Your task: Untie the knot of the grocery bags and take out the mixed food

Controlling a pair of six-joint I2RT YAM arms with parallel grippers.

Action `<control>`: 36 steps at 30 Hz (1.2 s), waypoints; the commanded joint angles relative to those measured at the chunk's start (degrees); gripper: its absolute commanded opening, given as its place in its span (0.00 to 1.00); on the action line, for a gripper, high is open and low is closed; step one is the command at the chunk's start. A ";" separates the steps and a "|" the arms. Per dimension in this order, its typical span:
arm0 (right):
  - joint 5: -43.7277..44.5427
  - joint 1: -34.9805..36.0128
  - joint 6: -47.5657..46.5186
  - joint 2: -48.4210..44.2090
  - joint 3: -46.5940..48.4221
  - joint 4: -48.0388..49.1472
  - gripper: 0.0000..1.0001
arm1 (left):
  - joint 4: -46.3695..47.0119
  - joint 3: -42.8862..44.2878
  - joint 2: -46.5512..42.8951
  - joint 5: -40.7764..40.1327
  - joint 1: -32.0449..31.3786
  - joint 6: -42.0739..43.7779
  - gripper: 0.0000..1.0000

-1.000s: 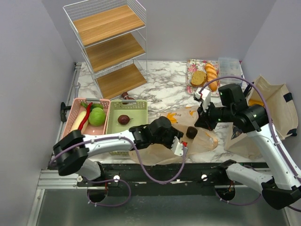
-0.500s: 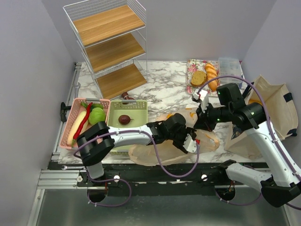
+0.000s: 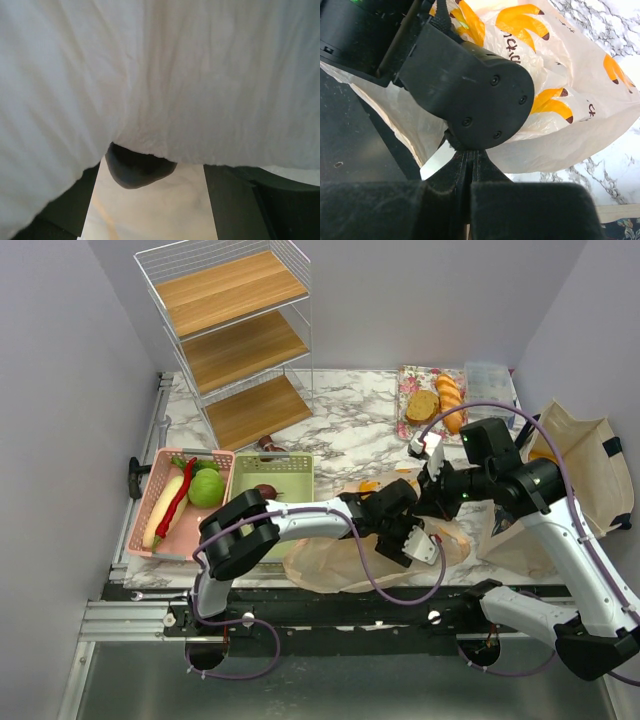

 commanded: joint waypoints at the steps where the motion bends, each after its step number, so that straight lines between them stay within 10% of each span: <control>1: -1.23 0.25 0.20 -0.99 -0.49 -1.05 0.01 | -4.34 1.61 3.23 1.36 -0.14 0.11 0.80; 20: 1.64 0.26 2.09 -3.74 -3.12 0.65 0.01 | -2.63 -6.33 -12.29 6.14 0.50 -6.44 0.29; 36: 5.36 0.26 3.78 -5.03 -5.97 4.11 0.01 | -11.05 -7.43 -41.25 12.45 -3.36 -17.41 0.26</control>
